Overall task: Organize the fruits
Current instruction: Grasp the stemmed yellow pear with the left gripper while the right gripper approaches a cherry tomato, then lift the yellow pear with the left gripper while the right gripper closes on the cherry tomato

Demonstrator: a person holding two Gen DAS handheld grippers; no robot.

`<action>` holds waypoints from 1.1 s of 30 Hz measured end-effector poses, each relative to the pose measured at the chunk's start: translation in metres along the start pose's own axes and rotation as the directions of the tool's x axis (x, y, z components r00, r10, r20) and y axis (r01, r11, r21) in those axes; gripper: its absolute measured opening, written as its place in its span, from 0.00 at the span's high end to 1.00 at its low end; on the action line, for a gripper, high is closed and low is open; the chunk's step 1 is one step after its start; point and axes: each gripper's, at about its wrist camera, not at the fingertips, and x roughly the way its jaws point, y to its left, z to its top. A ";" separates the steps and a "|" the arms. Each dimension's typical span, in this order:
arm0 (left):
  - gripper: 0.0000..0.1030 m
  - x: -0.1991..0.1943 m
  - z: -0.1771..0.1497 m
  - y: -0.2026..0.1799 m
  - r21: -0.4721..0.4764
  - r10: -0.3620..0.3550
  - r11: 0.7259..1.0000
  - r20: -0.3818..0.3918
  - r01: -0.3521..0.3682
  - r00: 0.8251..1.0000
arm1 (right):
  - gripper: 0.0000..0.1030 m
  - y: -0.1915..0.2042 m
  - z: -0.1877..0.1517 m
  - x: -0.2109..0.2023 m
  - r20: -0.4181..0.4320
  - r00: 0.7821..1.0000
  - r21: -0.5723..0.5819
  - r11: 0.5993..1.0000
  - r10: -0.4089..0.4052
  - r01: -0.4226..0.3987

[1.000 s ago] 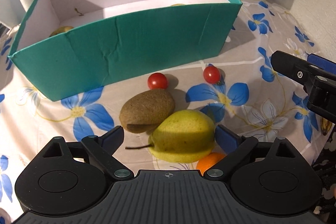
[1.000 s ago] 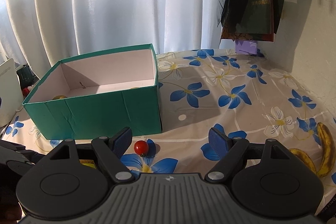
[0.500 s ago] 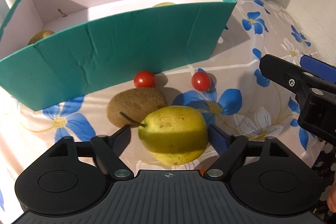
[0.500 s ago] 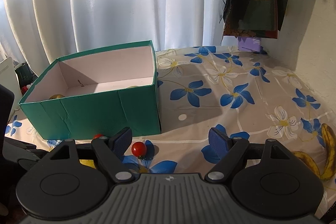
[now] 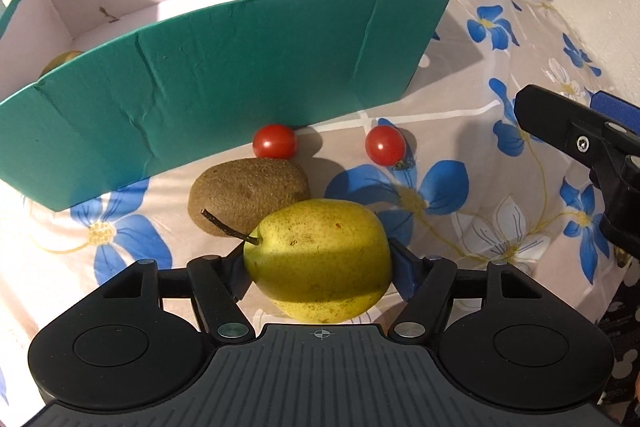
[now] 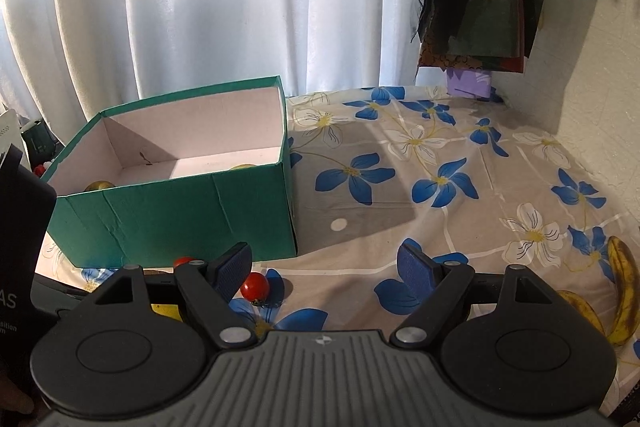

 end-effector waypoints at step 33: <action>0.30 -0.089 -0.026 0.064 -0.151 0.190 0.975 0.184 -0.163 0.964 | 0.73 0.054 -0.021 0.091 -0.228 0.969 -0.117 0.986 0.092 -0.121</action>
